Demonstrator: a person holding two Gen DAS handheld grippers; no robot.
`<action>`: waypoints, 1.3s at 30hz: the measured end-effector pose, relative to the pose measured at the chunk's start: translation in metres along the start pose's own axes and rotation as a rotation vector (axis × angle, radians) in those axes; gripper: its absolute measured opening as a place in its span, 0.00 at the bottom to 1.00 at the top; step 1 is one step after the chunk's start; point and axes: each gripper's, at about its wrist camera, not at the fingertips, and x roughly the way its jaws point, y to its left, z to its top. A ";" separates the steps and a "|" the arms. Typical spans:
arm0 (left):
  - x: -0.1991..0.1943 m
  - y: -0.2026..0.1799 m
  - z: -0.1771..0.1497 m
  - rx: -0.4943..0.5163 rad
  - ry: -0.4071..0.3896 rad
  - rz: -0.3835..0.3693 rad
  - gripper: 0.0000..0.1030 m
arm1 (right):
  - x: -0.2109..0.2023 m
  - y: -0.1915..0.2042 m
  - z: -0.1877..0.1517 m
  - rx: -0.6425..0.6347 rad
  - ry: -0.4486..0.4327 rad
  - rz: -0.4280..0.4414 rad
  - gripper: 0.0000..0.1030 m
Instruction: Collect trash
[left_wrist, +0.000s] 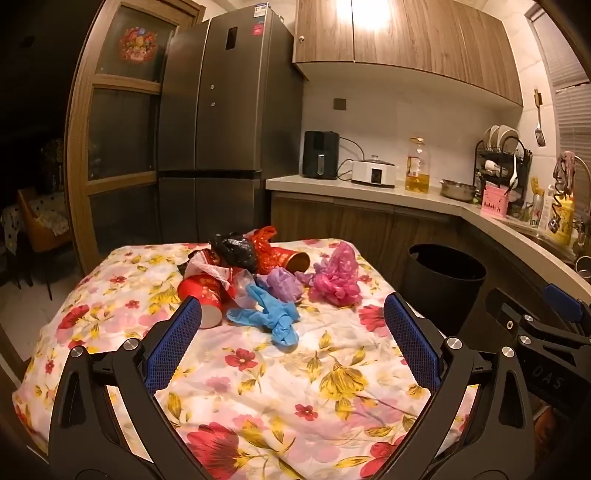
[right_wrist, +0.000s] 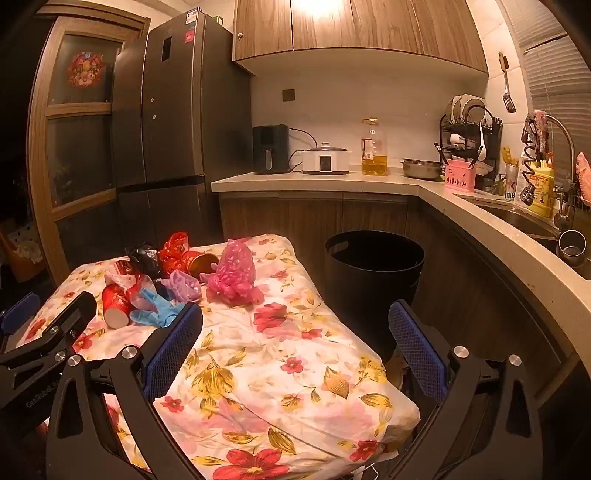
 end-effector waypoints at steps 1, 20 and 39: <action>-0.001 0.001 0.000 -0.007 -0.006 -0.005 0.95 | 0.000 0.000 0.000 -0.003 0.007 -0.001 0.95; 0.003 -0.001 -0.001 -0.004 -0.001 -0.004 0.95 | 0.000 -0.003 0.004 -0.001 -0.001 -0.010 0.95; 0.002 -0.001 0.004 -0.005 -0.005 -0.001 0.95 | -0.003 -0.004 0.003 0.004 -0.012 -0.013 0.95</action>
